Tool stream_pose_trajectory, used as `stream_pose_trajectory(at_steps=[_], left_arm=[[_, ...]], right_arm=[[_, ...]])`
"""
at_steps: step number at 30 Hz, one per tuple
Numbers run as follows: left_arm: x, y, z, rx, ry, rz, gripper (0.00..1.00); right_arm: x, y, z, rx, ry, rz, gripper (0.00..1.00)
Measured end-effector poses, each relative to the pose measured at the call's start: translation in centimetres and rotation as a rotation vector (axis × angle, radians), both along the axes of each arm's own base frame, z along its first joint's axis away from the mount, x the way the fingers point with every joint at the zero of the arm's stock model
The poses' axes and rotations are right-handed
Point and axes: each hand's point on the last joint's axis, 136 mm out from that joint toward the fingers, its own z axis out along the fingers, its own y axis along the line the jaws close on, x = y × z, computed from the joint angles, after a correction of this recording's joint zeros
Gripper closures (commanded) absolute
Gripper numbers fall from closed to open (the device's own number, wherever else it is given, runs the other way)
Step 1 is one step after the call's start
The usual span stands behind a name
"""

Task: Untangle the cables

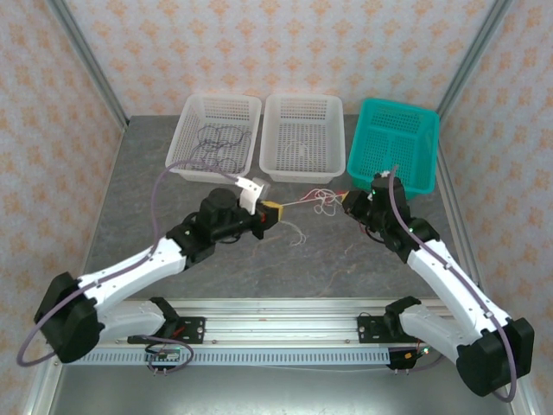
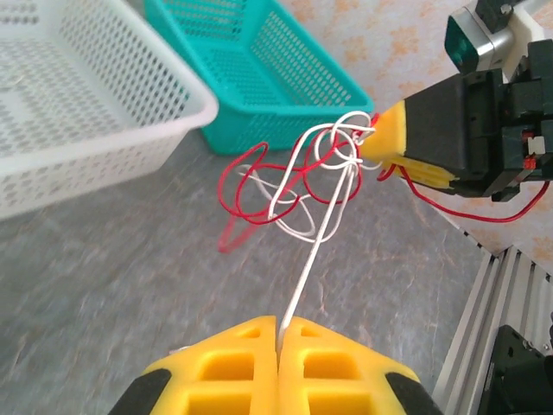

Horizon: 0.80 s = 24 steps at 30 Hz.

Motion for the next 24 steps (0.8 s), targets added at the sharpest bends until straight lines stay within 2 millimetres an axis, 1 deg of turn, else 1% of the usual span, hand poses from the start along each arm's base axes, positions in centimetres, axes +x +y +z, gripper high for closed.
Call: stream_pose_trajectory(at_steps=[1,2,3,4,5,6,8,10,11,12,13,15,18,19,21,23,24], left_arm=[[-0.3,0.8,0.0,-0.001,0.008,0.024,1.00],[-0.4,2.2,-0.1,0.011,0.017,0.074,1.00],[-0.1,4.2,-0.1,0.023,0.020,0.145,1.00],[0.2,6.0,0.1,0.029,0.021,0.210,1.00],[0.5,7.7,0.4,0.034,0.019,0.275,1.00],[0.8,8.9,0.5,0.039,0.018,0.322,1.00],[0.9,10.2,0.0,0.058,0.037,0.372,1.00],[1.1,10.7,-1.0,0.080,0.071,0.392,1.00],[1.1,10.7,-1.5,0.090,0.088,0.391,1.00],[1.1,10.4,-2.0,0.092,0.104,0.373,1.00],[1.0,9.9,-2.5,0.092,0.121,0.349,1.00],[0.8,8.3,-3.3,0.076,0.153,0.268,1.00],[0.0,5.5,-4.6,0.079,0.190,0.143,0.99],[-0.4,4.6,-5.1,0.088,0.201,0.106,0.96],[-1.2,2.9,-5.7,0.105,0.216,0.038,0.89],[-1.7,1.6,-5.7,0.098,0.215,-0.009,0.79],[-1.7,1.3,-5.6,0.092,0.208,-0.018,0.74]], right_arm=[[-0.1,-0.6,-0.8,0.001,0.025,-0.026,0.79],[0.1,-3.0,-1.9,-0.043,0.048,-0.131,0.77],[0.2,-7.1,-3.2,-0.100,0.078,-0.290,0.73],[-0.2,-10.4,-4.3,-0.149,0.108,-0.419,0.71],[-1.2,-13.5,-5.4,-0.204,0.151,-0.544,0.70],[-2.1,-14.9,-6.2,-0.237,0.180,-0.603,0.70],[-3.2,-16.1,-7.1,-0.277,0.213,-0.653,0.73],[-3.4,-16.1,-7.6,-0.280,0.221,-0.650,0.78],[-3.3,-15.8,-7.9,-0.273,0.223,-0.636,0.84],[-3.1,-15.4,-8.2,-0.251,0.219,-0.615,0.87],[-2.9,-14.9,-8.5,-0.234,0.216,-0.590,0.87],[-2.5,-13.6,-9.2,-0.179,0.212,-0.531,0.87],[-1.9,-11.8,-9.4,-0.118,0.206,-0.442,0.77],[-1.7,-11.2,-9.3,-0.100,0.196,-0.414,0.74],[-1.2,-10.1,-8.9,-0.067,0.182,-0.356,0.72],[-0.8,-8.5,-8.4,-0.050,0.171,-0.287,0.68],[-0.7,-7.5,-8.1,-0.045,0.165,-0.252,0.65]])
